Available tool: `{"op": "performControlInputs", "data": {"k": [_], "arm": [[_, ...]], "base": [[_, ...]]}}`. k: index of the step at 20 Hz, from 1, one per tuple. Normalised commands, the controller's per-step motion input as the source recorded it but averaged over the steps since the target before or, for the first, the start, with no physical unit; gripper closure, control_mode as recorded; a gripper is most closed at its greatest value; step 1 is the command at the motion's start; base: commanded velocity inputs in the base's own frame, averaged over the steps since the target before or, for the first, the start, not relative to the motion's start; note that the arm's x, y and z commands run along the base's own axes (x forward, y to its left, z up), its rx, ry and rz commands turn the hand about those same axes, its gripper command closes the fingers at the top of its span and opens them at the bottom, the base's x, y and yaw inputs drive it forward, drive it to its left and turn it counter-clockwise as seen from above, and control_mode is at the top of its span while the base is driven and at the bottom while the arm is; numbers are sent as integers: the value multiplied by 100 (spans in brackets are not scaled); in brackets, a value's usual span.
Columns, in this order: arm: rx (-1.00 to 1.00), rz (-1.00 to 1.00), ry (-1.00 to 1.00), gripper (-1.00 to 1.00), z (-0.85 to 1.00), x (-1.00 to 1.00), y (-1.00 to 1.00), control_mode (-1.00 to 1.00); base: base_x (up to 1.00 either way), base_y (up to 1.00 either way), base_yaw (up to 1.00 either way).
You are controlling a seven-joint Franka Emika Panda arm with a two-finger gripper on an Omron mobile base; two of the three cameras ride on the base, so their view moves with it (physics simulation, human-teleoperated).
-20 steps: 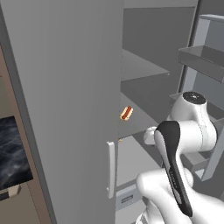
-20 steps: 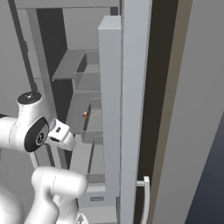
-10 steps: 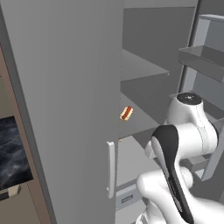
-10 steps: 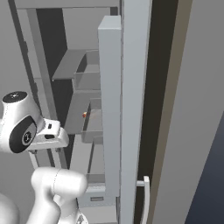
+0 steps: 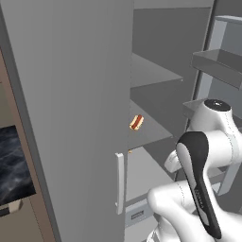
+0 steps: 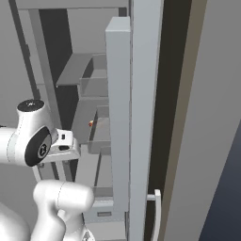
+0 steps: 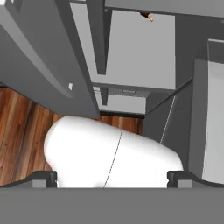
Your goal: Store the hot dog in the freezer for long-term storage. Close the freezer door after placing the cooked food.
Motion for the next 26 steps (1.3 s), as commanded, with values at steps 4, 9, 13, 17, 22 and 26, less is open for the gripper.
{"op": "performControlInputs", "data": {"k": [4, 9, 13, 17, 22, 26], "arm": [[0, 0, 0, -100, 0, 0, 0, -100], [0, 0, 0, -100, 0, 0, 0, -100], [0, 0, 0, -100, 0, -32, 0, -100], [0, 0, 0, -100, 0, -13, -1, 100], [0, 0, 0, -100, 0, 0, 0, 100], [0, 0, 0, -100, 0, 0, 0, 100]], "base": [[0, 0, 0], [0, 0, 0], [0, 0, 0], [-49, -9, 0], [-72, -14, 0], [-67, -16, 0]]}}
